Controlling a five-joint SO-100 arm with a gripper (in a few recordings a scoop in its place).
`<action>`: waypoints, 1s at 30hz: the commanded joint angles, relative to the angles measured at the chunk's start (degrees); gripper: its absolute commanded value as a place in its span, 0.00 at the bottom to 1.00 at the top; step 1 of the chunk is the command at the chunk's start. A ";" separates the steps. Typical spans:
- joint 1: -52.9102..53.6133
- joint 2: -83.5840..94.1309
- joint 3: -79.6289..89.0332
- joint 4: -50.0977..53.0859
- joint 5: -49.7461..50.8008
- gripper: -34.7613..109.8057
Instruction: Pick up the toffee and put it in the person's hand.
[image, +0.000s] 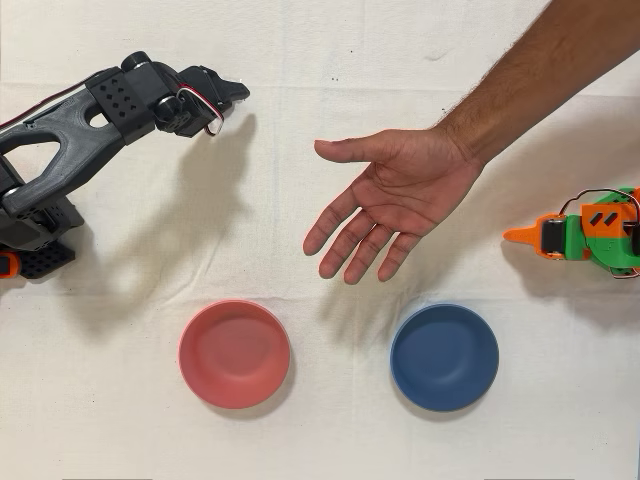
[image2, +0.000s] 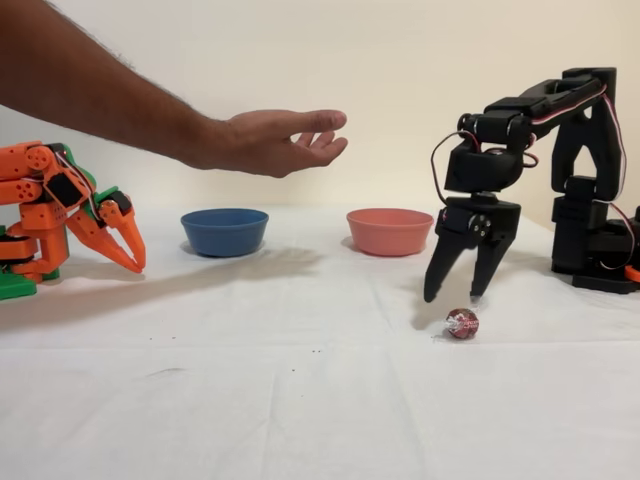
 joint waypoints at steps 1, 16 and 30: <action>-2.20 1.05 -3.60 -0.18 1.05 0.49; -3.87 -2.99 -7.56 -1.58 6.59 0.49; -4.31 -3.43 -6.06 -2.11 9.67 0.46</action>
